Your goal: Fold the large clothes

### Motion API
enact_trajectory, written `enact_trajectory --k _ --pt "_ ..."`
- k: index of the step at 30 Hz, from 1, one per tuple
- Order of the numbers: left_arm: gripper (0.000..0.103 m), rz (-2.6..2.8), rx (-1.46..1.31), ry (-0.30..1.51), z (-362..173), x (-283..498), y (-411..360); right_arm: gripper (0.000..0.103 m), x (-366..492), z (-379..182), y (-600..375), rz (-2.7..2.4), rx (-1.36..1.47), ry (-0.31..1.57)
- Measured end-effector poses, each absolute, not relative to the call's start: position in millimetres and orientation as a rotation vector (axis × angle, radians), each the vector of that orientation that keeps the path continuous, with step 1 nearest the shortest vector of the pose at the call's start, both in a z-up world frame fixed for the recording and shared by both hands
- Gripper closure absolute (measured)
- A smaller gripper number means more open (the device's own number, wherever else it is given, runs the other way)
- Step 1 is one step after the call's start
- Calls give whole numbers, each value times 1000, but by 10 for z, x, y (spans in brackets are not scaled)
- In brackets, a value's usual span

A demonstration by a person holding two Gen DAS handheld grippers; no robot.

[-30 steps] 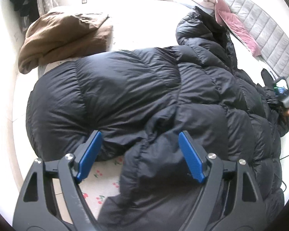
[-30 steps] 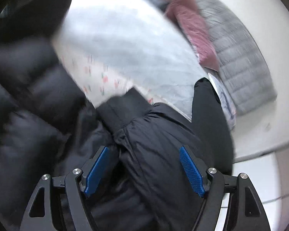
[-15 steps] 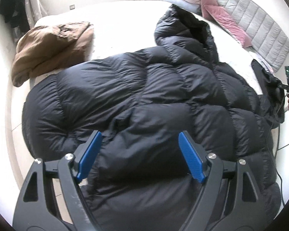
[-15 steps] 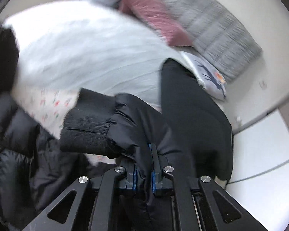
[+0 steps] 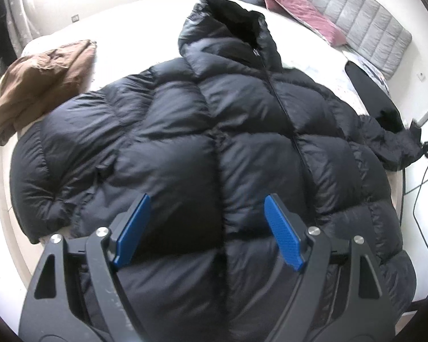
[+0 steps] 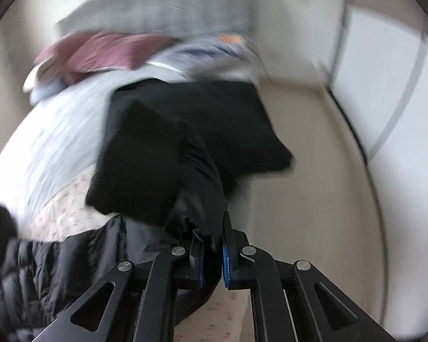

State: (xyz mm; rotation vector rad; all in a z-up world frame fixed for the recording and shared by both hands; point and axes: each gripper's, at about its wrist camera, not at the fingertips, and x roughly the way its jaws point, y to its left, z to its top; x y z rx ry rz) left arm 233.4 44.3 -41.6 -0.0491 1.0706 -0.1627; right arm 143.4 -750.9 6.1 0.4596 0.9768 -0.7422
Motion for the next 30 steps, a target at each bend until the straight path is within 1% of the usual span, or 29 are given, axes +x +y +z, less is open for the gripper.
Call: enact_trajectory --k 4,6,8,10,11,12,13,14,15,16,17,20,22,26,30 --pt "21 -167 -18 1098 -521 2284 309 95 994 -221 -7874 -869 519 1004" --pt "21 -166 -1 1115 -568 2271 281 95 772 -297 -7982 -1024 465 1032" --pt "21 -163 18 1121 -592 2280 260 93 577 -294 -8053 -1077 500 1010" --pt "21 -158 34 1117 -597 2312 248 91 526 -208 -8015 -994 557 974" --pt "21 -152 43 1118 -598 2352 228 85 595 -139 -7931 -923 551 970" --pt "21 -151 47 1117 -601 2389 202 83 681 -64 -7830 -869 522 971" --pt "21 -155 51 1114 -595 2431 173 74 822 33 -7659 -808 468 976" --pt "21 -164 55 1105 -575 2488 117 62 971 127 -7461 -747 409 979" --pt "21 -171 57 1097 -562 2524 79 55 1122 212 -7278 -691 367 981" --pt "21 -179 61 1083 -540 2567 26 44 1267 265 -7071 -637 331 981" --pt "21 -187 64 1067 -521 2603 -20 38 1456 353 -6759 -554 281 974" --pt "21 -218 64 1037 -534 2705 -108 34 1887 402 -6071 -382 203 990" --pt "21 -250 79 1011 -616 2772 -127 34 2038 319 -5657 -294 186 1016" --pt "21 -235 168 998 -934 2884 19 34 2205 -66 -4995 -156 191 1113" --pt "21 -195 241 1052 -1143 2844 401 34 2045 -440 -4786 -102 159 1240"
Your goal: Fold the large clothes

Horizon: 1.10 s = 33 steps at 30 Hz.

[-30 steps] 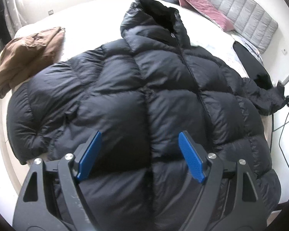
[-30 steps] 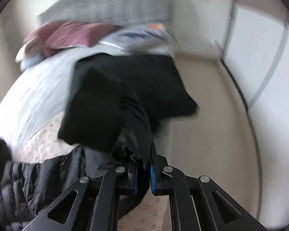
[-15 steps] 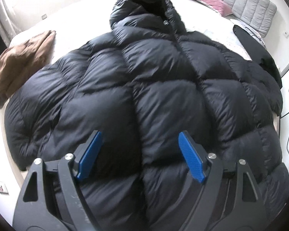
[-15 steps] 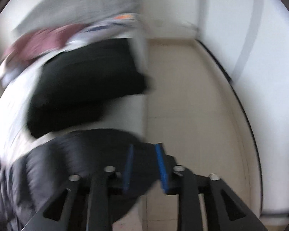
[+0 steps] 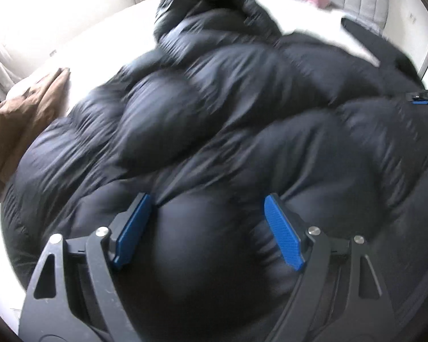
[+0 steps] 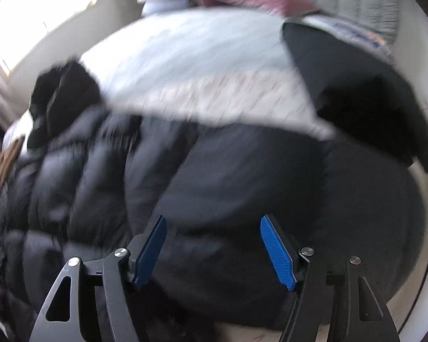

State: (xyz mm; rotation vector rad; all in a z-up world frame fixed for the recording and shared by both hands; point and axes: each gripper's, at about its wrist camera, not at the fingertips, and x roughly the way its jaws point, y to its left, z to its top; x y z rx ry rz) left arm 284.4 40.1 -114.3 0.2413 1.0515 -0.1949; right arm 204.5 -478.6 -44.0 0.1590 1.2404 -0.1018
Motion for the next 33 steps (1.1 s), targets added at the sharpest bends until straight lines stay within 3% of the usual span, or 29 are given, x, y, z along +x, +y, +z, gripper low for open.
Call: enact_trajectory --k 5,13,20,33 --pt "14 -176 334 1070 -940 2777 948 34 1654 -596 -5034 -231 -27 1388" --pt "14 -135 363 992 -282 3380 905 34 1855 188 -4798 -223 -22 1319" --pt "14 -146 334 994 -69 4479 173 29 2865 724 -3740 -40 117 1255" --pt "14 22 157 917 -413 6393 -79 29 5051 204 -2387 75 189 1124"
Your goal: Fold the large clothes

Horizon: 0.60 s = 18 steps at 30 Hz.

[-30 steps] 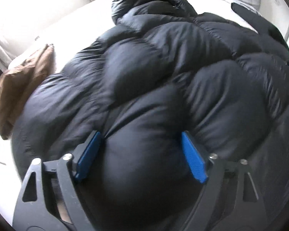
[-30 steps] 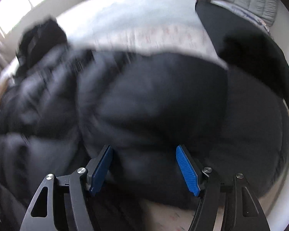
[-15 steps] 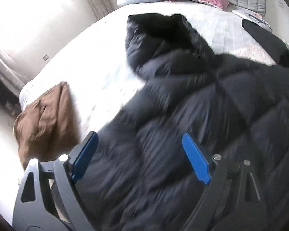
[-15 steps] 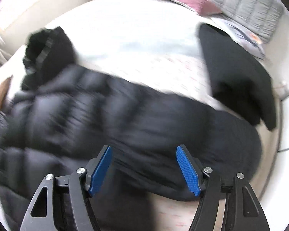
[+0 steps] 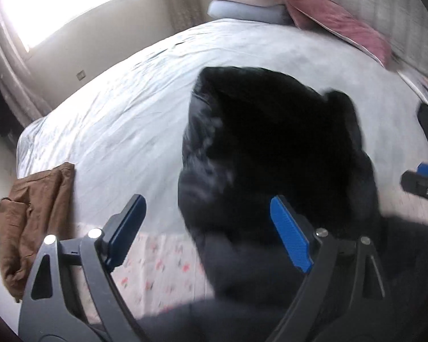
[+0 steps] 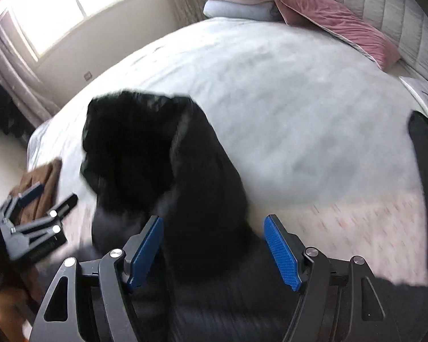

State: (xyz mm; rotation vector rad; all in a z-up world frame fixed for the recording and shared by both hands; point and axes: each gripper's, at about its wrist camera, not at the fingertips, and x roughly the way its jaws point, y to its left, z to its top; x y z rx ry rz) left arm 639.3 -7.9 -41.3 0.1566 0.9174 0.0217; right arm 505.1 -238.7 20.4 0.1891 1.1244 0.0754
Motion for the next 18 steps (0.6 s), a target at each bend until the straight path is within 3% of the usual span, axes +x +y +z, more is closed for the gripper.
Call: enact_trajectory --k 5,6,7,8,9,10,14,18 --pt "15 42 171 920 -628 6742 -96 29 5611 -392 -2311 27 247 1130" --pt "19 51 185 924 -677 6772 -89 30 5659 -494 -2317 8 243 1144" --pt "29 62 200 941 -736 6798 -78 35 5681 -585 -2327 -4 241 1159" --pt "38 58 203 958 -780 6805 -54 66 5708 -717 -2354 -12 237 1183" --pt "69 44 196 968 -793 6802 -27 91 5689 -759 -2417 -9 240 1196" --pt "91 20 177 970 -774 6789 15 96 5657 -773 -2503 -19 259 1187" --pt "93 -112 67 717 -401 6522 265 97 5292 -254 -2835 -112 241 897" --pt "94 -137 31 689 -562 6461 375 97 5013 -166 -3098 -200 234 792"
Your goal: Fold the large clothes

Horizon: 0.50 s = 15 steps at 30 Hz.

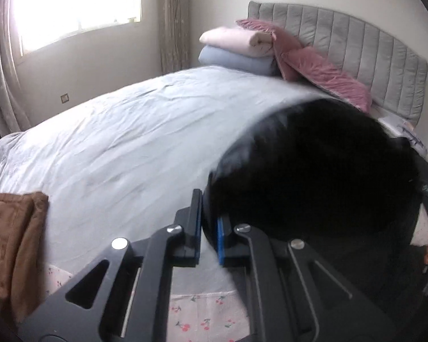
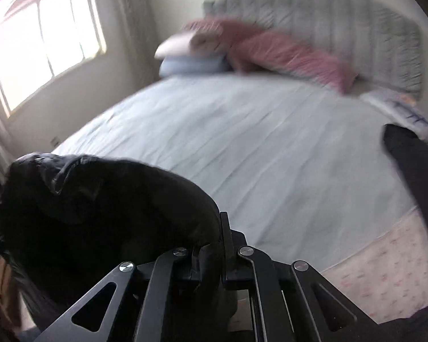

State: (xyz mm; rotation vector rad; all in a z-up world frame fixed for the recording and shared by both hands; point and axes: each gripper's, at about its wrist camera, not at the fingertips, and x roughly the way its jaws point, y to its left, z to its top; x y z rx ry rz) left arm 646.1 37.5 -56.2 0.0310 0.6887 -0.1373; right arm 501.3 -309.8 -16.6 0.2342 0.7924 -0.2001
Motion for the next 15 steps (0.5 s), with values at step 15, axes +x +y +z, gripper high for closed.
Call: enact_trajectory --k 15 --pt "78 -92 -14 987 -1624 6435 270 85 4795 -1172 -3671 -203 553 1015"
